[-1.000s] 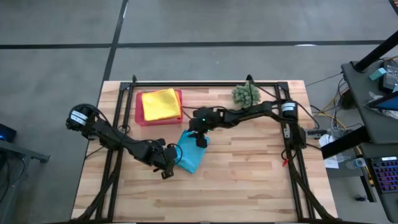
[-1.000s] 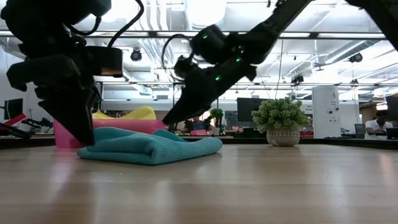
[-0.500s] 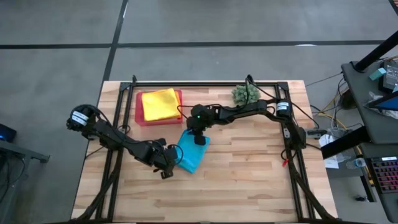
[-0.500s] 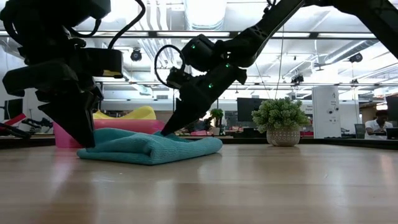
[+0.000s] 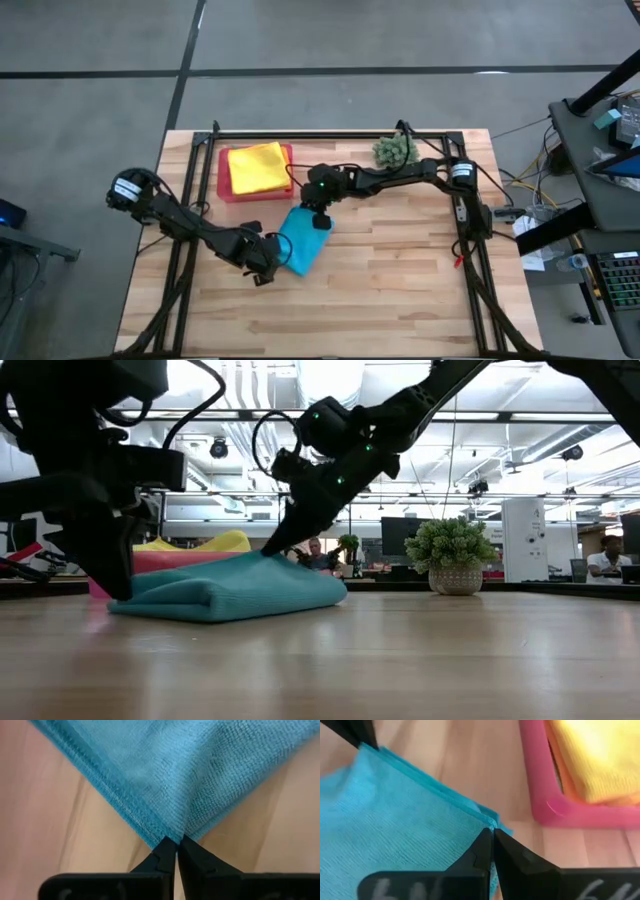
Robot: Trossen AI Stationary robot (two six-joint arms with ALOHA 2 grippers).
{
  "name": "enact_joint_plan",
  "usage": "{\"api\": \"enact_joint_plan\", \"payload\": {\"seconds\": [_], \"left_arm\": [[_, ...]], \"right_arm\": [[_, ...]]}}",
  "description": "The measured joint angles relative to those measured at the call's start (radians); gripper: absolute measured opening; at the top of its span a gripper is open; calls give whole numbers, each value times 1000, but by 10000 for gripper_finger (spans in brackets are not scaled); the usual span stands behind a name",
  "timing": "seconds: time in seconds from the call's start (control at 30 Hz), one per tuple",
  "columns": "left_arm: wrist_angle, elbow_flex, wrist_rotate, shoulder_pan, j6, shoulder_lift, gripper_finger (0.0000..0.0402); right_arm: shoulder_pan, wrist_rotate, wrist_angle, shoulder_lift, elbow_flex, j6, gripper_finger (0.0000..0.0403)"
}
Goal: Fold microfiber towels
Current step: Fold the blue towel
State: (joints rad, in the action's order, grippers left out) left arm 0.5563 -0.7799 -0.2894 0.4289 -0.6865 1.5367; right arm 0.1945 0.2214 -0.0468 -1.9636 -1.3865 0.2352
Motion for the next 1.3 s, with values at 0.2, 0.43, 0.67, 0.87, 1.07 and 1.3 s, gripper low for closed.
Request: {"api": "enact_joint_plan", "payload": {"seconds": [0.2,0.43,0.67,0.87,1.07,1.3], "left_arm": [[12,1,-5,-3,-43,-1,0],[38,1,-9,-11,-131,-1,0],[48,-2,-9,-15,-191,-2,0],[65,-6,10,-19,-207,-2,28],[174,-26,21,-19,-201,-4,99],[369,-86,24,-19,-170,-48,149]], "right_arm": [[0,-39,12,-17,4,4,9],[0,-66,76,-43,13,-1,9],[0,-68,78,-69,14,-1,9],[0,-68,82,-78,14,-11,39],[3,-68,75,-71,14,-10,103],[3,-67,6,-4,13,-7,157]]}}
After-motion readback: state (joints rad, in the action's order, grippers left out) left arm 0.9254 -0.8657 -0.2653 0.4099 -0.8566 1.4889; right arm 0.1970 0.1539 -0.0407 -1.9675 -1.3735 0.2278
